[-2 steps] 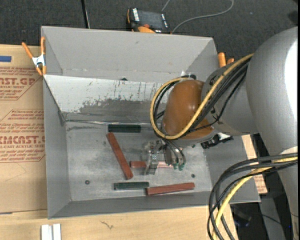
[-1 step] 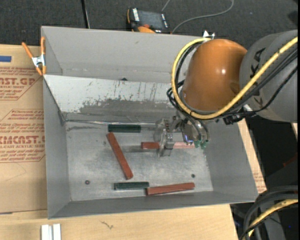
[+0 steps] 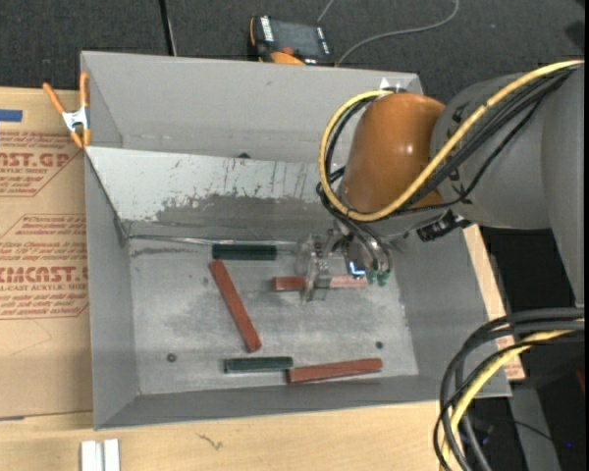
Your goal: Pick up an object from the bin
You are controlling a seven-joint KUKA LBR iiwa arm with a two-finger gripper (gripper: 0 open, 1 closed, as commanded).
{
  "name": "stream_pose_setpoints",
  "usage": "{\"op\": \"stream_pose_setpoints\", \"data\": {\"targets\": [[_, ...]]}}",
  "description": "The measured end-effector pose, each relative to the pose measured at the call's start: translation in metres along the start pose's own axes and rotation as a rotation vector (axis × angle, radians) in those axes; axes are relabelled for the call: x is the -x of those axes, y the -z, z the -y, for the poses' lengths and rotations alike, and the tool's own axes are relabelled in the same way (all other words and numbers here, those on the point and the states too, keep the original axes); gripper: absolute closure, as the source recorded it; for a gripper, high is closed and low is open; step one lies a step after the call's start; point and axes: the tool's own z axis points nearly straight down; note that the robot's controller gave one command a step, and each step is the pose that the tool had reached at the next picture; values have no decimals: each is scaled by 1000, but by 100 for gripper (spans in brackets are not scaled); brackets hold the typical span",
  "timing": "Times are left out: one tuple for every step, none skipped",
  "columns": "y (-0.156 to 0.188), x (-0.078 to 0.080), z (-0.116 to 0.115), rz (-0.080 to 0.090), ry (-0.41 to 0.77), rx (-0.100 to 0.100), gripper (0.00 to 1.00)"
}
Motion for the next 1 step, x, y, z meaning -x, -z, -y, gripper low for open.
{"op": "stream_pose_setpoints", "data": {"targets": [[103, -19, -15, 12, 3, 2, 100]]}}
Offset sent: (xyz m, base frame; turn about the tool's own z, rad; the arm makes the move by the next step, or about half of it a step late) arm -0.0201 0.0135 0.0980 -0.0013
